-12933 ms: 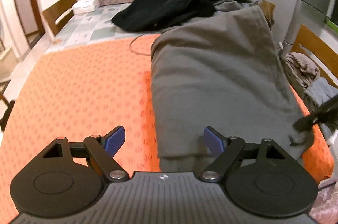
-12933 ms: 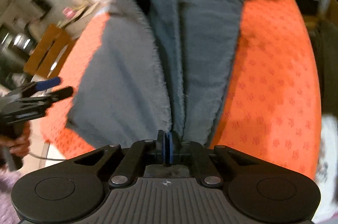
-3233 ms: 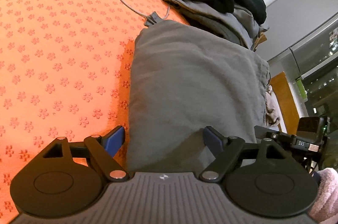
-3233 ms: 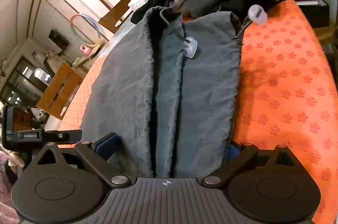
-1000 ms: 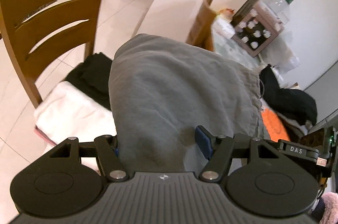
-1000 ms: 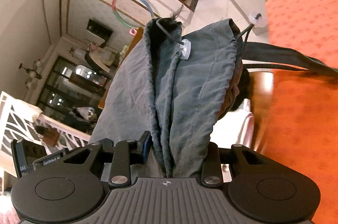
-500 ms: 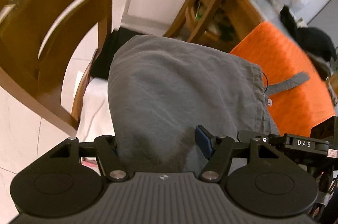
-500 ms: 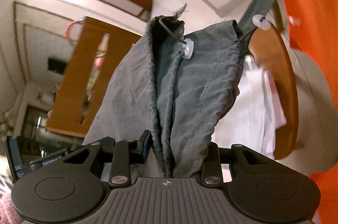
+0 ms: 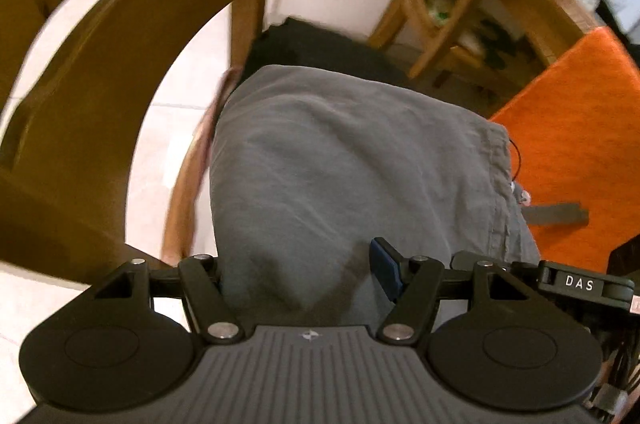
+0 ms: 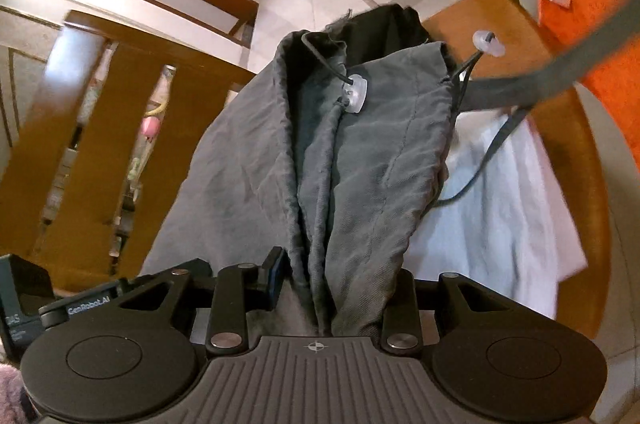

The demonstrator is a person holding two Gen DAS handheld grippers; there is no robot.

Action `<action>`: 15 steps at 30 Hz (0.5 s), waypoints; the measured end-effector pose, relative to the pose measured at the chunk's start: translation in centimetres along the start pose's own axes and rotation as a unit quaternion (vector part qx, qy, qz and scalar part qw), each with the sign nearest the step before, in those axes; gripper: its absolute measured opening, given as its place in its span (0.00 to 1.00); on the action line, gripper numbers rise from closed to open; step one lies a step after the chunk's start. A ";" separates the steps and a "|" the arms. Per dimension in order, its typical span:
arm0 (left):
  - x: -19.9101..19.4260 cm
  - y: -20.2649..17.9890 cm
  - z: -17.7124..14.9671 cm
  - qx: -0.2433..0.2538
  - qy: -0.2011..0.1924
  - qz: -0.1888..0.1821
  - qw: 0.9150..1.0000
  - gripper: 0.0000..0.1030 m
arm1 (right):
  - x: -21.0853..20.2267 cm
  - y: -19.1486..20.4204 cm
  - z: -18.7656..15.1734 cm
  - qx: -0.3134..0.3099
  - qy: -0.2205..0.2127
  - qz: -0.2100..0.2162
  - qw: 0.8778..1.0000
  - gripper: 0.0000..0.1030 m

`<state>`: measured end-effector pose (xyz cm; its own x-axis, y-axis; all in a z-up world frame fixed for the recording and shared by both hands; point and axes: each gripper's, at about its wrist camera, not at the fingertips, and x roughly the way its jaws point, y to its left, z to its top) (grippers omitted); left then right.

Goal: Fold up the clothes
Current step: 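Carry the grey trousers off the table toward the wooden chair with both grippers, then lower the trousers onto the black clothes on the chair seat and open both grippers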

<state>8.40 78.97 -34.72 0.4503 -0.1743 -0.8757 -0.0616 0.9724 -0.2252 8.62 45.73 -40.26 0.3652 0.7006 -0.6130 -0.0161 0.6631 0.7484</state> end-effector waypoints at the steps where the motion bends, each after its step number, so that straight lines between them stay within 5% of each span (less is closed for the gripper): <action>1: 0.6 0.3 -0.2 -0.007 0.008 0.006 1.000 0.69 | 0.7 -0.2 -0.2 0.001 0.005 -0.008 1.000 0.39; 10: -0.8 0.5 -2.0 0.006 0.003 0.065 0.998 0.83 | -1.2 -0.1 -1.1 -0.033 0.026 -0.069 0.997 0.66; 15: -4.3 -1.0 -1.7 0.032 -0.046 0.089 0.994 0.83 | -5.7 3.0 0.5 -0.101 0.007 -0.120 0.988 0.64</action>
<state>4.96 78.46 -31.43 0.5169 0.0130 -0.8560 -0.0911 0.9950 -0.0399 6.97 43.59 -34.42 0.3687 0.5190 -0.7712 -0.1155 0.8488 0.5160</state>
